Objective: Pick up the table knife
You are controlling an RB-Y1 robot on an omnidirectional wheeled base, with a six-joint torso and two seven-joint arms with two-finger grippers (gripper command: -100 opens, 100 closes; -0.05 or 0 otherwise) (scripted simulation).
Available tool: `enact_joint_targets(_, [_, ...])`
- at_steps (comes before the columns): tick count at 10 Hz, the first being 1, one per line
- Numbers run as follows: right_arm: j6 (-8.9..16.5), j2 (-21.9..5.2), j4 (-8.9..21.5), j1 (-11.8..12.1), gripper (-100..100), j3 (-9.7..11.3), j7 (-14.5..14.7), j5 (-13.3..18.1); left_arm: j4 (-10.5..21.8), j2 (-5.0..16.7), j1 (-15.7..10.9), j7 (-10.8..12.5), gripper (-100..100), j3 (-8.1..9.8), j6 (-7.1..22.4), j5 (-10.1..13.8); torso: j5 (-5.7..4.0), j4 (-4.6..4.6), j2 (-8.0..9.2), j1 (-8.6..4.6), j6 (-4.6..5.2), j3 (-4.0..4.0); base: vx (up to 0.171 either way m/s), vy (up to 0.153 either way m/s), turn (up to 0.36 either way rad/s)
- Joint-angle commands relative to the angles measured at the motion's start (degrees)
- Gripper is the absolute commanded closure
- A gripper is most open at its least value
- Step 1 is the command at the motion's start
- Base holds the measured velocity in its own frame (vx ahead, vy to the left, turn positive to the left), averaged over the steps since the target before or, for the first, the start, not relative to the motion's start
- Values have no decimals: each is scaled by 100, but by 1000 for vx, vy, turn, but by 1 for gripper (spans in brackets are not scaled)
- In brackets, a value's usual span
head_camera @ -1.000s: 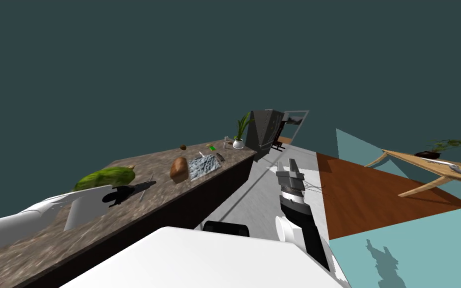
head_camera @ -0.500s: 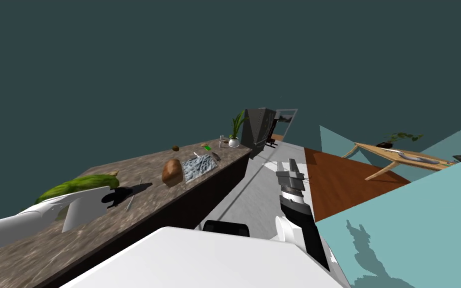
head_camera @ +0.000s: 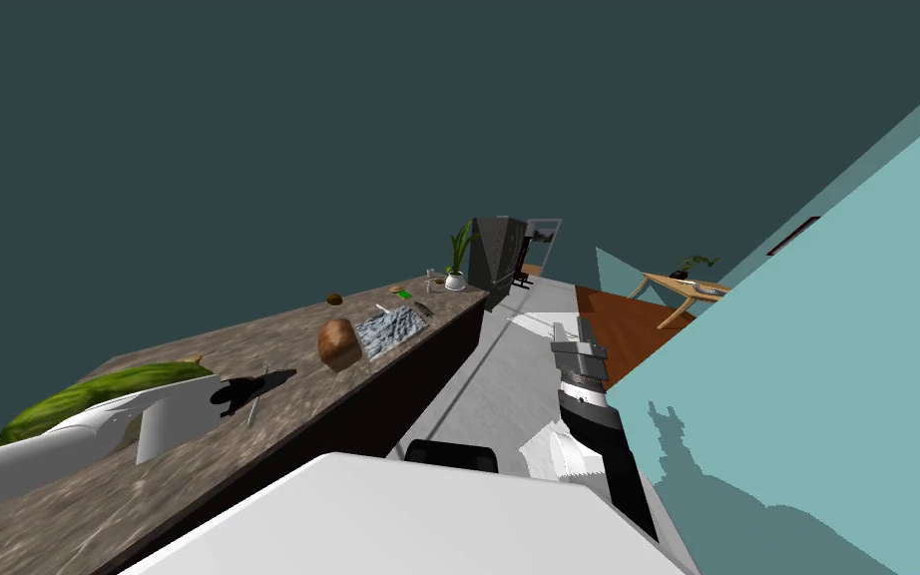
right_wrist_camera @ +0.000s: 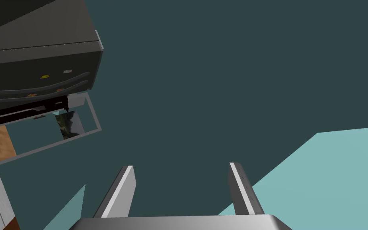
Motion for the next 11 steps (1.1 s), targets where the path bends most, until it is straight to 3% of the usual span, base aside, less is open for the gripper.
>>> enact_joint_targets(1, [0, 0, 0, 0, 0, 0, 0, 0, 0, 0, 0, 0, 100, 0, 0, 0, 0, 0, 0, 0, 0, 0, -12, 4, 9])
enact_joint_targets(5, [0, 0, 0, 1, 0, 0, 0, 0, 20, 6, 17, 4, 100, -8, 35, 4, 5, 1, -24, -4, 19, -11, -2, 1, 6])
enact_joint_targets(6, [0, 0, 0, 1, 0, 0, 0, 0, 19, 7, 15, 2, 0, -8, 33, 2, 5, 0, -25, -3, 18, -12, 0, 0, 0])
enact_joint_targets(7, [0, 0, 0, 1, 0, 0, 0, 0, -95, 84, 41, -6, 100, 2, -84, -37, 6, 0, -26, -3, 17, -12, 77, -40, 265])
enact_joint_targets(11, [-1, 0, -1, 4, 0, 0, 0, 0, -410, 337, 156, -65, 100, -10, -470, -257, -4, -14, -91, -36, 8, -49, 167, -76, 344])
